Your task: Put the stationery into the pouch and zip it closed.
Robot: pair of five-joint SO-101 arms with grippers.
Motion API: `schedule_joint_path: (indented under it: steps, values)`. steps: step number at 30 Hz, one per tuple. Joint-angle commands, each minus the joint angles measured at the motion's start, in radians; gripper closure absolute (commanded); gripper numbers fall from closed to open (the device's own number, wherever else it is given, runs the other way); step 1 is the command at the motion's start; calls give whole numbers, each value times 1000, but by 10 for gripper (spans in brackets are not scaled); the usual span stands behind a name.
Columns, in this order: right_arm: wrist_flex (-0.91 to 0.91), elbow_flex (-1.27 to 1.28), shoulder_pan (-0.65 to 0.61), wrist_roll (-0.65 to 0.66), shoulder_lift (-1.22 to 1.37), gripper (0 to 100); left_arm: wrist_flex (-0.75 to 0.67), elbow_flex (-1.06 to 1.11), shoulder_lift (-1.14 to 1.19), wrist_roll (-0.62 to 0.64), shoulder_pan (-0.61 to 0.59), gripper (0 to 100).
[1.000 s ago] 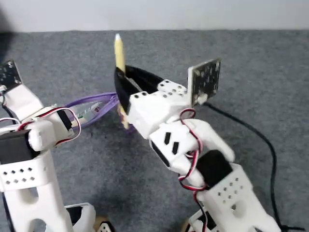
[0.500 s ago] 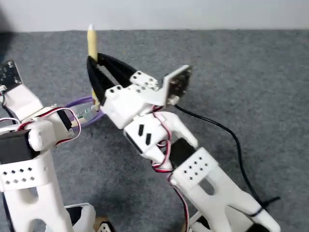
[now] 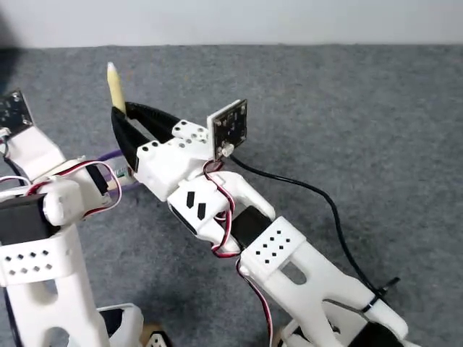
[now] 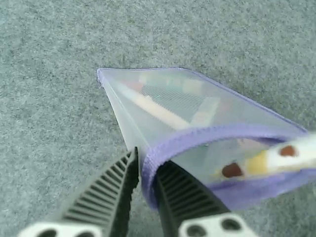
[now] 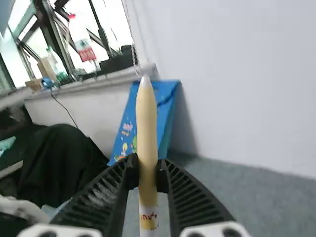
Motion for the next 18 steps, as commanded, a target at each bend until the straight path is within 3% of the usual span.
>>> schedule_joint_path:
  steps: [1, 9, 18]
  values:
    - [134, -63, -1, -84, -81, 991, -6, 2, 11, 6, -3, 988]
    - [481, -61, -1, -137, -216, 991, -6, 2, 11, 6, -3, 988]
    - [556, -61, -107, -138, -237, 991, -6, 2, 11, 6, -2, 988]
